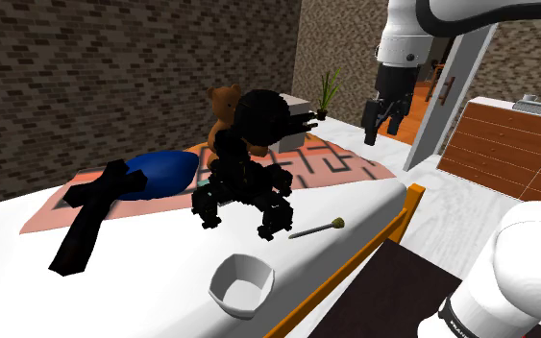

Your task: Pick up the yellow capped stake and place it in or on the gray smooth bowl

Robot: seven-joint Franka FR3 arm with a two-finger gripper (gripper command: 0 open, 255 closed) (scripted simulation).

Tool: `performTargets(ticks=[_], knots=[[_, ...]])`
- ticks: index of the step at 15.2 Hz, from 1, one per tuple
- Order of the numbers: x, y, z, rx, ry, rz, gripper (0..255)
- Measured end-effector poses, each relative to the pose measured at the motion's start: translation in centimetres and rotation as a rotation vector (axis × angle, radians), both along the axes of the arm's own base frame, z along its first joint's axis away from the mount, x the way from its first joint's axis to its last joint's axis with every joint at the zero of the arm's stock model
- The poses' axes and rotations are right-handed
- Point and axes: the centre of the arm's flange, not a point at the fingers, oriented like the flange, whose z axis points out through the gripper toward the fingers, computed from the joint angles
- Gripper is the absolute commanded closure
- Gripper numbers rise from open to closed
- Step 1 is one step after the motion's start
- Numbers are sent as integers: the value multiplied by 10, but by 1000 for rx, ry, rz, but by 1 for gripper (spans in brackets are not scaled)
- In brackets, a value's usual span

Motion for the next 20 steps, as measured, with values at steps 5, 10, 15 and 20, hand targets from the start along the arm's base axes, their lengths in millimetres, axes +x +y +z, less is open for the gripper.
performTargets(ticks=[5,10,15,20], knots=[[2,-14,-37,-6,4,98,0],[13,-38,-94,-16,9,262,0],[26,-61,-154,-26,14,428,0],[42,-79,-215,-35,17,596,0]])
